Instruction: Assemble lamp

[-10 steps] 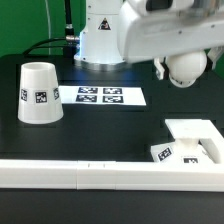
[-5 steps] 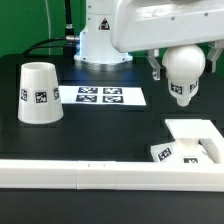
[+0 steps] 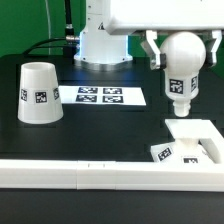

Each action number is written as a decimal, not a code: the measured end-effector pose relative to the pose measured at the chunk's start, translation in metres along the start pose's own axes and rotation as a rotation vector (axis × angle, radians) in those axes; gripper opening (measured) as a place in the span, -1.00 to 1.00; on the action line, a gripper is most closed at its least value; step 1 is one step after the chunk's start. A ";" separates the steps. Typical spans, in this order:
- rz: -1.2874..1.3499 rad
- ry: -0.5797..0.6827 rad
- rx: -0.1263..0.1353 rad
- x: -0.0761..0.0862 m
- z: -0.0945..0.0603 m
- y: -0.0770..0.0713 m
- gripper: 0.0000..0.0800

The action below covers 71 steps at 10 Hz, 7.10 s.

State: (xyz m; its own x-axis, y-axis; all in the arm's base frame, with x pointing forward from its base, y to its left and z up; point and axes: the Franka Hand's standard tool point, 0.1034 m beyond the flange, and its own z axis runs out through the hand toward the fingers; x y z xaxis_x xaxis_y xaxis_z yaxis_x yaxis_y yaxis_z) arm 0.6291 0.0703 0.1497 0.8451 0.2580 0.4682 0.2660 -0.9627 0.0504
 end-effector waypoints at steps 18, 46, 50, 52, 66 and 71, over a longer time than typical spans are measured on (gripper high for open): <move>-0.228 0.001 0.006 0.005 0.019 -0.014 0.44; -0.241 -0.233 0.079 -0.002 0.008 -0.021 0.75; -0.255 -0.458 0.124 -0.012 0.013 -0.026 0.75; -0.255 -0.473 0.129 -0.009 0.017 -0.029 0.75; 0.135 -0.472 0.063 -0.014 0.020 -0.019 0.44; 0.574 -0.481 -0.024 -0.015 0.020 -0.019 0.44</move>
Offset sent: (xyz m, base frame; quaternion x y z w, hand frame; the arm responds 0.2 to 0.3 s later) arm 0.0168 -0.0076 0.0092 -0.0550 0.0408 -0.1442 0.9872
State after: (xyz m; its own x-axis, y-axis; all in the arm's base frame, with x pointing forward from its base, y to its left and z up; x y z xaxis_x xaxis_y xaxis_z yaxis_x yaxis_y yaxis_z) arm 0.6209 0.0861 0.1242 0.9590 -0.2830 -0.0107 -0.2831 -0.9570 -0.0638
